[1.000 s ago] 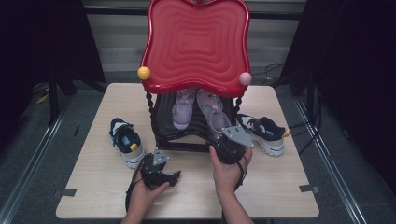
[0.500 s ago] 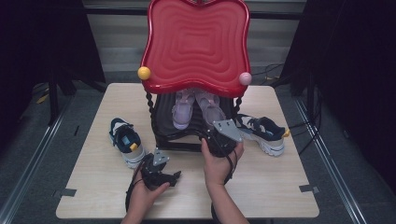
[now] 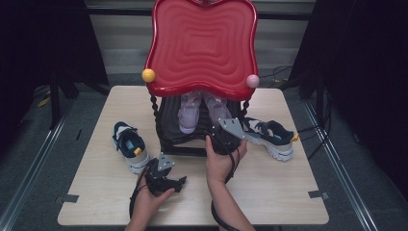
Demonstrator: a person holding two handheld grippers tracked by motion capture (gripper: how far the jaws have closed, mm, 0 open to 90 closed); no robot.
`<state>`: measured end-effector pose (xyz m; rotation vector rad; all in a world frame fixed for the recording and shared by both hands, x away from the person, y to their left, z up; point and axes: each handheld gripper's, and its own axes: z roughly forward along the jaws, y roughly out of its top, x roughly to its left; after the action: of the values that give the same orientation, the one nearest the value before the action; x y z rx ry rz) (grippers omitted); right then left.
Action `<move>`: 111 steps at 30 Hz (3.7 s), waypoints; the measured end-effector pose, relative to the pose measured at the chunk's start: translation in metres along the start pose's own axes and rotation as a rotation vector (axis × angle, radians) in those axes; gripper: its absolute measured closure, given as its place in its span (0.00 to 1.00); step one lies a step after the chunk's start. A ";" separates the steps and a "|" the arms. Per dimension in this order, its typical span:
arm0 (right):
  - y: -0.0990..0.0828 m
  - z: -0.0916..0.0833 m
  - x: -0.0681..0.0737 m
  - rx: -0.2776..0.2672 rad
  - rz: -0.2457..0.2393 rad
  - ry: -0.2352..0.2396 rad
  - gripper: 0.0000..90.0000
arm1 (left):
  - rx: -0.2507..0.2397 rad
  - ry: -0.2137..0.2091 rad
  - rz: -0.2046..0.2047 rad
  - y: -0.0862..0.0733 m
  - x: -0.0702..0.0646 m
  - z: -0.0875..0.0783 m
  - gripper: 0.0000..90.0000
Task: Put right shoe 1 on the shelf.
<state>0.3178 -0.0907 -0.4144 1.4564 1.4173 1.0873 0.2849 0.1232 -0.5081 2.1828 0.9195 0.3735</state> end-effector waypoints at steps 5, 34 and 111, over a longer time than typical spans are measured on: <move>0.001 0.005 0.004 -0.013 -0.002 -0.012 0.41 | -0.001 0.000 -0.001 0.000 0.000 0.000 0.17; -0.009 0.018 0.011 0.045 -0.004 -0.057 0.40 | -0.001 0.000 0.000 0.000 0.000 0.000 0.17; -0.020 0.000 -0.017 0.085 -0.098 0.263 0.31 | -0.001 -0.001 0.000 0.000 0.000 0.000 0.17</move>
<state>0.3123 -0.1070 -0.4338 1.3224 1.7194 1.2022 0.2849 0.1232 -0.5081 2.1822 0.9185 0.3727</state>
